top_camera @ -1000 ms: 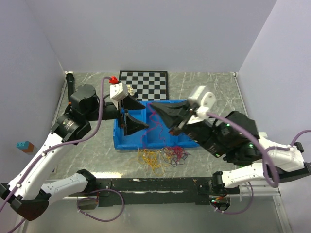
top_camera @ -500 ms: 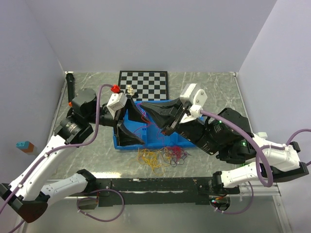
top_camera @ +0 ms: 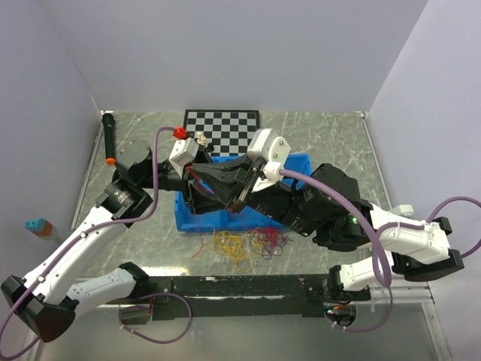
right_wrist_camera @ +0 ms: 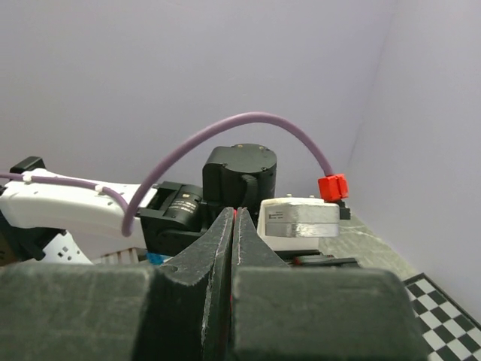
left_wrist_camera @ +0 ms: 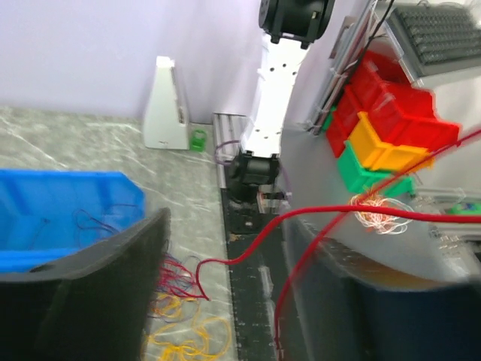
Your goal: Untangle the cables
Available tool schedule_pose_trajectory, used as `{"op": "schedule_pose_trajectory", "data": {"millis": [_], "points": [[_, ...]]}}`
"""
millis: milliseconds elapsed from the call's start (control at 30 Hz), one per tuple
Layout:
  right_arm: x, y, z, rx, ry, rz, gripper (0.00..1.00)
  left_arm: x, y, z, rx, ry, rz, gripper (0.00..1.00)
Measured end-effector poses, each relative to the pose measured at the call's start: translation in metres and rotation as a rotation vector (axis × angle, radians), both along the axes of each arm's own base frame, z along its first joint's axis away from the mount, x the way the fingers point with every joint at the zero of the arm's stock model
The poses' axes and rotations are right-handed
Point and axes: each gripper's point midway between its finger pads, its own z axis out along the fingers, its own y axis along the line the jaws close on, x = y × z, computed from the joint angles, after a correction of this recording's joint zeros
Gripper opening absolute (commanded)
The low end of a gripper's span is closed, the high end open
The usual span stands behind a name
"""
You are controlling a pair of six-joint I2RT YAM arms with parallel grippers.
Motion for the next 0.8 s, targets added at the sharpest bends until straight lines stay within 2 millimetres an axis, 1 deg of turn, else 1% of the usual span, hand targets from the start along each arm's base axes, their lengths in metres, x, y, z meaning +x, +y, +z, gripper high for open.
{"op": "schedule_pose_trajectory", "data": {"millis": [33, 67, 300, 333, 400, 433, 467, 500, 533, 633, 700, 800], "points": [[-0.001, 0.001, 0.000, 0.000, -0.001, 0.005, 0.00, 0.000, 0.000, 0.000, -0.002, -0.006, 0.000, 0.20], [-0.001, 0.002, 0.000, 0.000, 0.000, 0.009, 0.00, 0.000, 0.000, 0.000, 0.000, 0.002, 0.000, 0.01], [0.001, -0.001, 0.006, 0.024, -0.003, 0.004, 0.00, 0.000, 0.002, -0.006, 0.013, -0.035, 0.008, 0.01], [0.002, -0.002, 0.006, 0.025, -0.002, -0.003, 0.11, 0.000, 0.002, -0.007, 0.019, -0.034, 0.012, 0.01], [0.005, -0.007, 0.001, 0.023, 0.007, -0.018, 0.40, 0.002, 0.004, -0.010, 0.034, -0.034, 0.031, 0.01], [0.008, -0.012, -0.004, 0.020, 0.017, -0.030, 0.49, 0.002, 0.004, -0.010, 0.041, -0.036, 0.039, 0.01], [0.010, -0.016, -0.010, 0.017, 0.029, -0.038, 0.60, 0.004, 0.005, -0.008, 0.049, -0.039, 0.054, 0.01], [0.013, -0.022, -0.018, 0.011, 0.037, -0.050, 0.67, 0.005, 0.006, -0.003, 0.053, -0.047, 0.067, 0.01], [0.017, -0.030, -0.030, 0.001, 0.053, -0.066, 0.73, 0.006, 0.008, 0.003, 0.055, -0.062, 0.080, 0.01], [0.029, -0.061, -0.070, -0.028, 0.106, -0.127, 0.86, 0.004, 0.013, 0.035, 0.037, -0.131, 0.107, 0.01], [0.033, -0.080, -0.095, -0.041, 0.142, -0.154, 0.91, 0.000, 0.018, 0.058, 0.015, -0.184, 0.121, 0.01], [0.033, -0.105, -0.131, -0.048, 0.202, -0.178, 0.92, -0.007, 0.026, 0.086, -0.015, -0.263, 0.141, 0.01]]}}
